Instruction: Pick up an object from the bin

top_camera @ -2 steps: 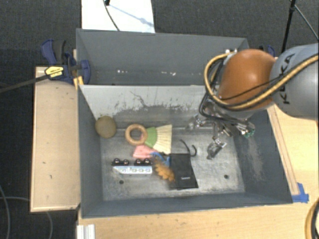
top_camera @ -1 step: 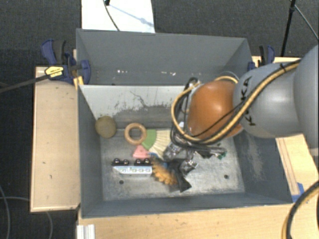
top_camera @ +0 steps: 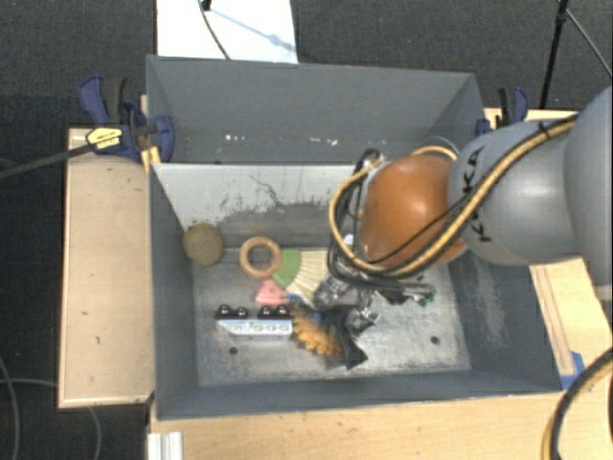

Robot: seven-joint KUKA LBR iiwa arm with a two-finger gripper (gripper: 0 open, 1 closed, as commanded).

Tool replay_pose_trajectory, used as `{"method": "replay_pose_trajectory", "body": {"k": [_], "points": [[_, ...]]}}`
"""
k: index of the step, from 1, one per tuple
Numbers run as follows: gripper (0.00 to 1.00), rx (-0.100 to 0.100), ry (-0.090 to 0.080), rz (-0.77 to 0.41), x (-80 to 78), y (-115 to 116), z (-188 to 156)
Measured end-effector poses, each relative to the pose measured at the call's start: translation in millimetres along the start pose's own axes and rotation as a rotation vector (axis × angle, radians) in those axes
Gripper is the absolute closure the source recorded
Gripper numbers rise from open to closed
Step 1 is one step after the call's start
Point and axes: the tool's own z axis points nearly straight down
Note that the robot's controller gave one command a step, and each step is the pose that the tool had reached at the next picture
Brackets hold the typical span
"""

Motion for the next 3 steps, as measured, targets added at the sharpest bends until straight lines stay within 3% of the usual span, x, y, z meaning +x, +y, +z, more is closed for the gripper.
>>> {"method": "replay_pose_trajectory", "body": {"k": [1,2,3], "points": [[1.0,-0.004,0.003,-0.033,-2.6,11,-126],[1.0,-0.004,0.003,-0.033,-2.6,11,-126],[1.0,-0.002,0.0,0.009,7.6,18,-110]]}}
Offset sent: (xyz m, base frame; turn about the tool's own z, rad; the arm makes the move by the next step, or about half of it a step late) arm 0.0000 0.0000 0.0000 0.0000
